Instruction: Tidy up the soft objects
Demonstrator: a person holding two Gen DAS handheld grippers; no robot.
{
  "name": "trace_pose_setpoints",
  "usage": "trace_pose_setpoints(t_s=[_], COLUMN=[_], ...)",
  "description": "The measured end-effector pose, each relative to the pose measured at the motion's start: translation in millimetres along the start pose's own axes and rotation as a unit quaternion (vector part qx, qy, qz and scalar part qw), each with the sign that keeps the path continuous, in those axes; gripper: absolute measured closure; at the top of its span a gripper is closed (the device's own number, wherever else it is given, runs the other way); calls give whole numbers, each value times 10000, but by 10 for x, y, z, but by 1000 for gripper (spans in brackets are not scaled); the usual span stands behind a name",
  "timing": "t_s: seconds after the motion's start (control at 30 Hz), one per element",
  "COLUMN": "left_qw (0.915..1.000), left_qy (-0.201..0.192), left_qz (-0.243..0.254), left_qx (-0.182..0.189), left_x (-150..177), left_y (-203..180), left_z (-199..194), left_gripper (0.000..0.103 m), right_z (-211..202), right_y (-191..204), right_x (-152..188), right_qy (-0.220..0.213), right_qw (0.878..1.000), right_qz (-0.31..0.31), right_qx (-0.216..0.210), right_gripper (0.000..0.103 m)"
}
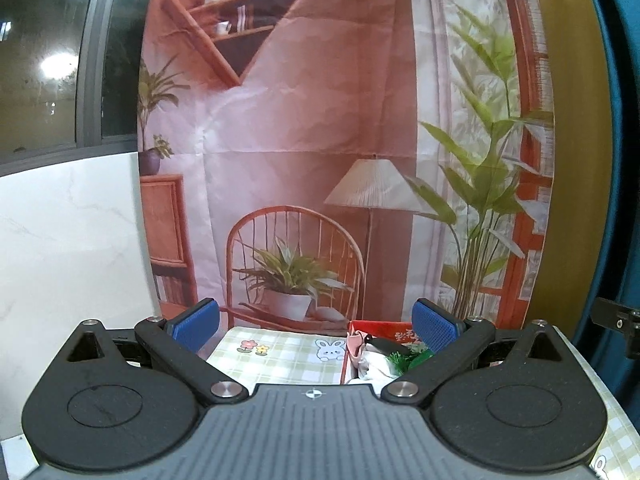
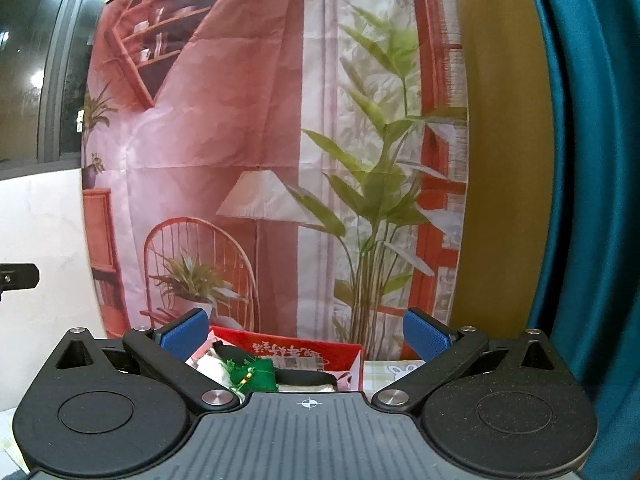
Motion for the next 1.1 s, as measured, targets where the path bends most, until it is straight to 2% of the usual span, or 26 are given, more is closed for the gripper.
trace_pose_setpoints(t_s=[0.37, 1.1], left_qw=[10000, 9996], left_qy=[-70, -64], left_qz=[0, 12], left_qx=[31, 268], left_x=[10, 53], left_y=[37, 88], left_z=[-137, -184], left_gripper=[0, 0], right_z=[-289, -384], right_y=[48, 78], right_x=[-116, -120], right_qy=[-174, -185], right_qw=[9997, 9997], right_qz=[-161, -29], right_qx=[90, 131], right_gripper=[0, 0])
Point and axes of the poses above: each gripper's, at about its wrist camera, not at the fingertips, and z roughly the way its jaws point, y to its left, x to its underside, the point moved 9 cm from there along z, roughly the way its jaws point, and after that the axes turned 15 degrees about -z, right-handed, at the moved point
